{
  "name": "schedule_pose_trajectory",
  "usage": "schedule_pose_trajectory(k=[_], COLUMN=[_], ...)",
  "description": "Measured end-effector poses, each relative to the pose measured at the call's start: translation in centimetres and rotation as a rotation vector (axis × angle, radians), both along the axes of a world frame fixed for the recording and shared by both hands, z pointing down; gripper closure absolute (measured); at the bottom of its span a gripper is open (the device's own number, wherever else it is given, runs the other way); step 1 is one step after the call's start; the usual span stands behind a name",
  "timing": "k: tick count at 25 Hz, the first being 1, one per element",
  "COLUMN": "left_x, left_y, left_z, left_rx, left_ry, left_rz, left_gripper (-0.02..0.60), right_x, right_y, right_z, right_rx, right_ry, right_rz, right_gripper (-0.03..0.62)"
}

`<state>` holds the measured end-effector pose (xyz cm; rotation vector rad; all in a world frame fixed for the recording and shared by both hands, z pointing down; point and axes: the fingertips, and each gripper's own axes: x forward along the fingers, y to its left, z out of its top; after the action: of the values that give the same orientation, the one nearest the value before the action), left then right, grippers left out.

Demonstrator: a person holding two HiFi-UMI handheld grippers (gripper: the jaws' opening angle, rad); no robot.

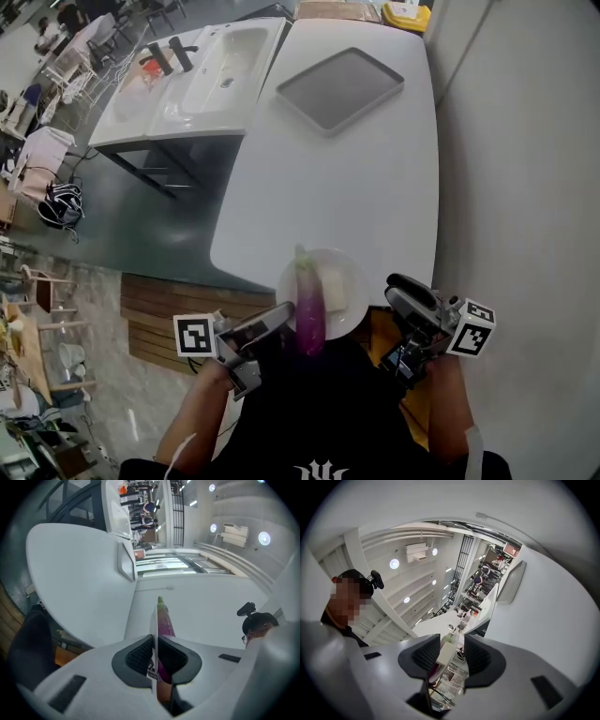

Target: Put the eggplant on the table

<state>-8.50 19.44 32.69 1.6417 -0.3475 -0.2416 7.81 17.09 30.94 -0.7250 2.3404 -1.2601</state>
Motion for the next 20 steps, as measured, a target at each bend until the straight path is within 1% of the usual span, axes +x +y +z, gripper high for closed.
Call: schedule_pose_trajectory(k=[8, 13, 20], left_x=[1.0, 1.4, 1.8], left_y=[-6.4, -7.6, -9.6], left_z=[0.2, -0.6, -0.6], left_rx=[0.003, 0.004, 0.002], left_ry=[0.005, 0.013, 0.026], left_rz=[0.013, 0.022, 0.013], left_gripper=[0.558, 0.558, 0.558], right_x=[-0.2, 0.0, -0.7], right_y=[-5.9, -6.8, -8.4], right_z=[1.1, 1.5, 1.3], right_rx=[-0.059, -0.103, -0.146], right_ry=[-0.006, 0.013, -0.042], right_rz=[0.002, 0.008, -0.015], right_gripper=[0.451, 0.471, 0.479])
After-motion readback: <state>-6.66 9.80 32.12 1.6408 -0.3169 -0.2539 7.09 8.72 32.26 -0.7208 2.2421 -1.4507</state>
